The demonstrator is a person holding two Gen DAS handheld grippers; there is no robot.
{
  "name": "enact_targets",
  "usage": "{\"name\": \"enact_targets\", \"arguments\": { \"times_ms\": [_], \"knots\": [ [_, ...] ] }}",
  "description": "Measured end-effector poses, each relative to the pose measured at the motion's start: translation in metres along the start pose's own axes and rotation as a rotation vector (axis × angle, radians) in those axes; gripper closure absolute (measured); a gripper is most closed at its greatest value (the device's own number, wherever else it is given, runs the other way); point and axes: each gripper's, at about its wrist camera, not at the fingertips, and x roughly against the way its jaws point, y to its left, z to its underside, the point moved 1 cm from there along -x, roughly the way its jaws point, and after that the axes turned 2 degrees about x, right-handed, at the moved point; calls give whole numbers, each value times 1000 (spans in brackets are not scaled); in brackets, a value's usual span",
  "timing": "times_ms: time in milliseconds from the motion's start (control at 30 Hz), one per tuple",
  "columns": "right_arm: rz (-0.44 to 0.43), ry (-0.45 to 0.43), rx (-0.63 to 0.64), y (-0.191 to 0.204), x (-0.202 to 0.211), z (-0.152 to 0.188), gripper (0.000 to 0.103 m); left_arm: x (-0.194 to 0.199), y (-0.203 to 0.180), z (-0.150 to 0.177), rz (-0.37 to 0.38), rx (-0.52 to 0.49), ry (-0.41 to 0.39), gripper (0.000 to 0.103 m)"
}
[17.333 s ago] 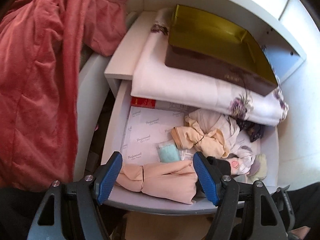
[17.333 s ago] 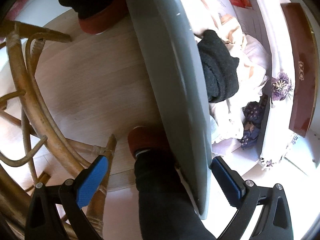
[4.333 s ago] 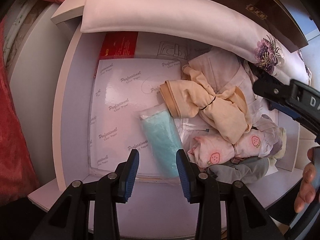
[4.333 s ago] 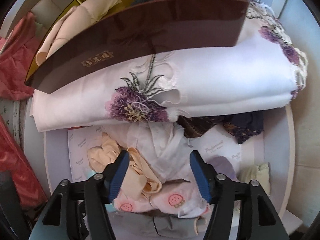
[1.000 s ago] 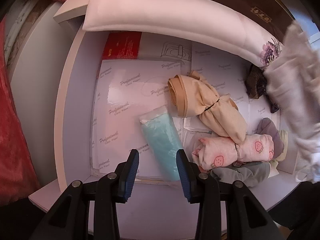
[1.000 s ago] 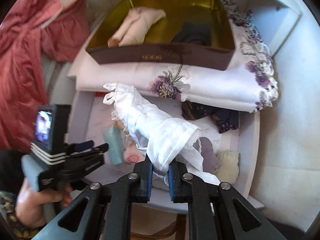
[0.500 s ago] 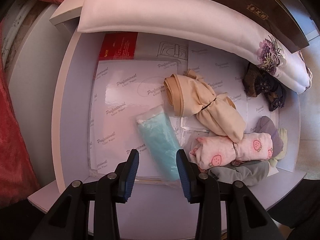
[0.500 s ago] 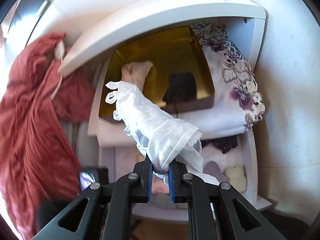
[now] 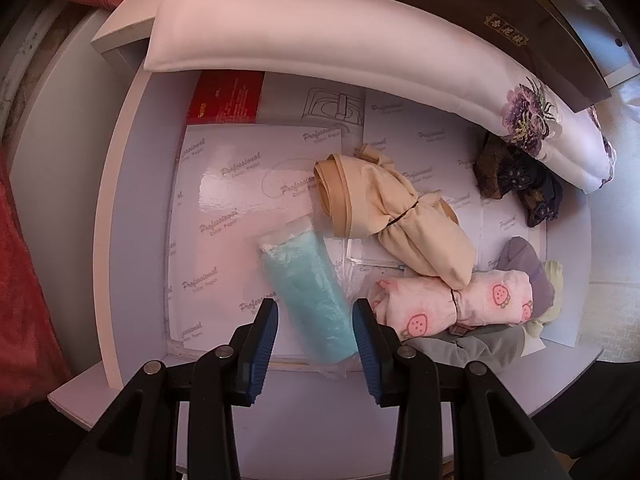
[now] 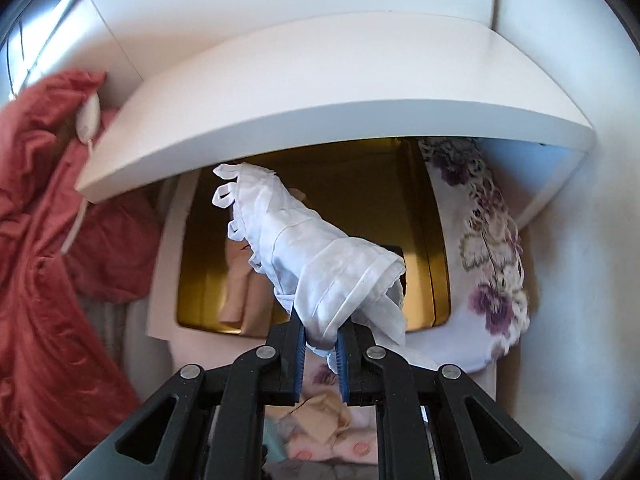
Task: Organize soft objects
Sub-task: 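Lift the white cloth up and carry it into the gold tray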
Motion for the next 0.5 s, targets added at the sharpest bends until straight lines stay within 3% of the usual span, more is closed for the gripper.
{"name": "enact_targets", "arguments": {
  "times_ms": [500],
  "knots": [
    [226, -119, 163, 8, -45, -18, 90, -1, -5, 0, 16, -2, 9, 64]
  ]
}}
